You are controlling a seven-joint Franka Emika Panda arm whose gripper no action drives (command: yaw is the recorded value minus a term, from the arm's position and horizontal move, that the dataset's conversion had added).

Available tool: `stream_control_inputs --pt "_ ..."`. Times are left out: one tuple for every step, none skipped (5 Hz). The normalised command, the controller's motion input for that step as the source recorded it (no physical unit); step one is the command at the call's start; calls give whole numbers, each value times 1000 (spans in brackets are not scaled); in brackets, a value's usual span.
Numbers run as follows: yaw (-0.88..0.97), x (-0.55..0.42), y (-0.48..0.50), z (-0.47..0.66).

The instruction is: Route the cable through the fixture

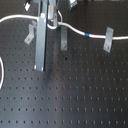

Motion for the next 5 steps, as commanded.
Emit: stream_control_inputs --pt "0 0 0 -17" --pt "-103 -97 349 1" --pt "-66 -70 251 43" --pt "0 0 1 64" --pt "-20 -28 11 405"
